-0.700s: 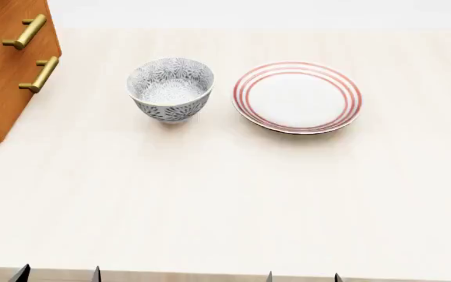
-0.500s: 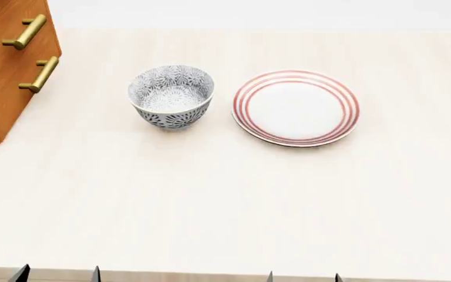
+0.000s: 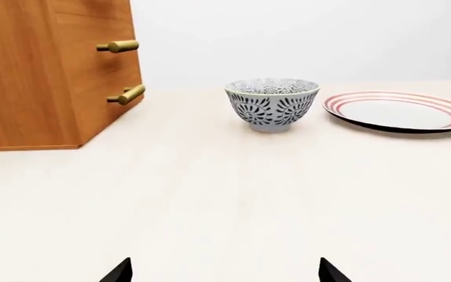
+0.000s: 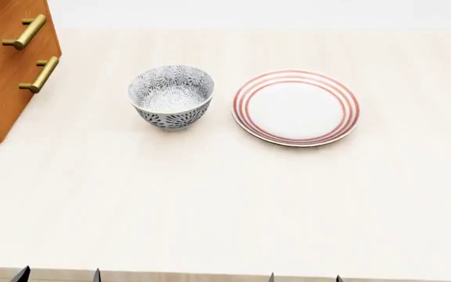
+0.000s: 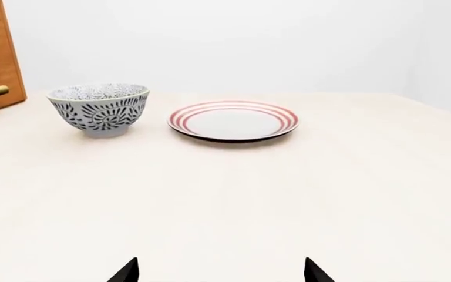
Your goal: Open the top drawer of the cabinet.
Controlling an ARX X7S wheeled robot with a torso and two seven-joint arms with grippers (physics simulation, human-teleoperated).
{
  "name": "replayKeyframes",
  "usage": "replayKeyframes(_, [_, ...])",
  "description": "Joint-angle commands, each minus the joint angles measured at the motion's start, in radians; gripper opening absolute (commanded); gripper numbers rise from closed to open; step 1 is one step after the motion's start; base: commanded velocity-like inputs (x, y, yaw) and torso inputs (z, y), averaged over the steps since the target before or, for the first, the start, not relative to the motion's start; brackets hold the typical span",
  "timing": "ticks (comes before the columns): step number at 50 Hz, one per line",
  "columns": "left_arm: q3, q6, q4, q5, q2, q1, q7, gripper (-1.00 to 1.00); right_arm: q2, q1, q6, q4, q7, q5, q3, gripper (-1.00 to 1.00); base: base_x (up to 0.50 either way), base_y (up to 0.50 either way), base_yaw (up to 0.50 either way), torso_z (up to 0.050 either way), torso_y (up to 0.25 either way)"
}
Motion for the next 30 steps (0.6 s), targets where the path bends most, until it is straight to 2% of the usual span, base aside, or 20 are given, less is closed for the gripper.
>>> replayKeyframes(1, [-0.001,0.005,-0.011,0.008,0.002,-0.005,-0.009,1.00,0.000,0.001,-0.003,0.003,-0.003,0.003,0.000,1.00,0.00,0.00,0.00,0.000,0.000])
replayKeyframes(8, [0.003,0.016,-0.011,-0.013,-0.005,-0.006,-0.024,1.00,0.010,0.002,0.002,0.000,0.008,0.015,-0.012,1.00,0.00,0.00,0.00,0.000,0.000])
replayKeyframes(30, [0.034,0.039,-0.017,-0.039,-0.031,-0.004,-0.054,1.00,0.036,-0.007,-0.024,-0.016,0.025,0.054,-0.041,1.00,0.00,0.00,0.00,0.050,0.000])
